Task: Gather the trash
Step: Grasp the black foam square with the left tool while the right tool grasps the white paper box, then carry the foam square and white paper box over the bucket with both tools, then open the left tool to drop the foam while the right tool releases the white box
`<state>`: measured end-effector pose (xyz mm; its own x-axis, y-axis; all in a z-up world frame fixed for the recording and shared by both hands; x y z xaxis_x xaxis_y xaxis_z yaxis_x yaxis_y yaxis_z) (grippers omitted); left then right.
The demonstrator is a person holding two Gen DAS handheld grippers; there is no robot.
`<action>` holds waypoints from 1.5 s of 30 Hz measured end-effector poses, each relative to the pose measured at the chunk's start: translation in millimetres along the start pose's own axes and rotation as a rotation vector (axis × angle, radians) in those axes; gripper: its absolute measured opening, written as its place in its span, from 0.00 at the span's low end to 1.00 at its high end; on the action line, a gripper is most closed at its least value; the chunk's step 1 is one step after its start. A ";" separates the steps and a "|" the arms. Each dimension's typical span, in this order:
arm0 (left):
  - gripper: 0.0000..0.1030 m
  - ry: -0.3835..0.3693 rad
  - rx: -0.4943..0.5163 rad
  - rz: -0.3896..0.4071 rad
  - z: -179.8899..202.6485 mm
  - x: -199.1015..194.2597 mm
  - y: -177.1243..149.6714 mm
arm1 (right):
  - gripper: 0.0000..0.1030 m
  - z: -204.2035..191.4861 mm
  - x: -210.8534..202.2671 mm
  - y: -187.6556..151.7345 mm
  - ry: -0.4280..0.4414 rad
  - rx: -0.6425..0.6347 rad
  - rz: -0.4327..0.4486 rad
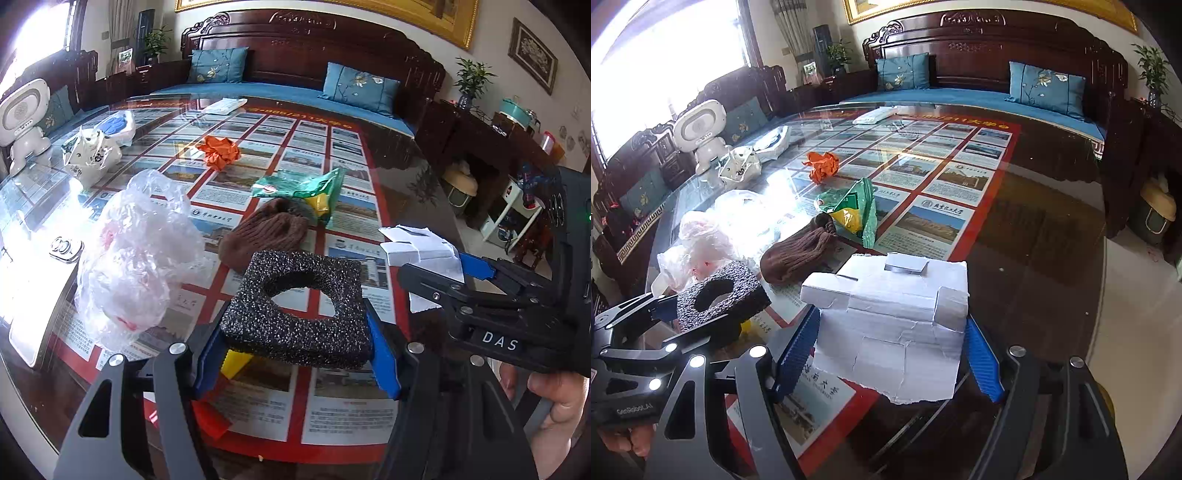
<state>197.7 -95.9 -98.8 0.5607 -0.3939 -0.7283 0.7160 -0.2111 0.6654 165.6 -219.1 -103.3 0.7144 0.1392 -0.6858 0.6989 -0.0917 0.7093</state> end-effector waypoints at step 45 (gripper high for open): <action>0.87 -0.255 0.406 -0.434 359.0 183.6 -86.9 | 0.71 310.8 -106.7 -213.1 -0.322 0.532 -0.088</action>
<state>89.1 -471.1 -231.5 0.1029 -0.3864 -0.9166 0.6127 -0.7013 0.3644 -48.5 -520.8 -231.9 0.5703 -0.1276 -0.8115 0.6189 -0.5829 0.5265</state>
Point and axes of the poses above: each gripper's, at about its wrist camera, not at the fingertips, and x roughly the way its jaws point, z to its right, y to its top, the point moved 8 cm from there along x, roughly the way its jaws point, and after that the axes turned 1 degree about -y, right-handed, at the moved point
